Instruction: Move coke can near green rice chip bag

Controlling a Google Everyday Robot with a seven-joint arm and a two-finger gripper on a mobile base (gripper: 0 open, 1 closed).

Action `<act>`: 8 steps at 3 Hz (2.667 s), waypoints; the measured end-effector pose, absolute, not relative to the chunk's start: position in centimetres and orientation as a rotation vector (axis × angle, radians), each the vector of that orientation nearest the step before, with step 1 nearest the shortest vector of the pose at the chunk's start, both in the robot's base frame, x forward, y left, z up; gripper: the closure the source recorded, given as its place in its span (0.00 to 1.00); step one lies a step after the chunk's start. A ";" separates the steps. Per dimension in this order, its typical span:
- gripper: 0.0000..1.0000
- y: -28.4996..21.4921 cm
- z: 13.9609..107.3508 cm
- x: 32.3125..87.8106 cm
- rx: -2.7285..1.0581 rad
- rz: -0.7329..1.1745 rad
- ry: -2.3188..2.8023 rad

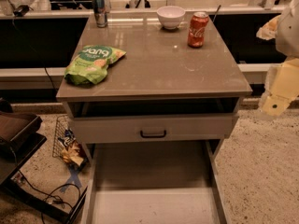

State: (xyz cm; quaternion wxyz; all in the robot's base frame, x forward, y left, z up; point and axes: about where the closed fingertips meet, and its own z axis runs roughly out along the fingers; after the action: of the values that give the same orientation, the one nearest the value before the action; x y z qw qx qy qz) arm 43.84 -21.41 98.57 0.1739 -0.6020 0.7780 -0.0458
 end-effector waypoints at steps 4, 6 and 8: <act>0.00 -23.9 96.3 58.9 -1.368 -0.055 1.926; 0.00 -29.4 96.8 76.1 -0.913 0.018 1.694; 0.00 -26.8 93.8 81.8 -0.718 0.448 1.579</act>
Offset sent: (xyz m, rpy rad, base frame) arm 0.0790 0.0053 -0.0118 0.2003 -0.2555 0.0078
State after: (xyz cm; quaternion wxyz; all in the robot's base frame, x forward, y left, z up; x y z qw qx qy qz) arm 81.81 -26.85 93.83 0.6250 -0.3129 0.6880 0.1951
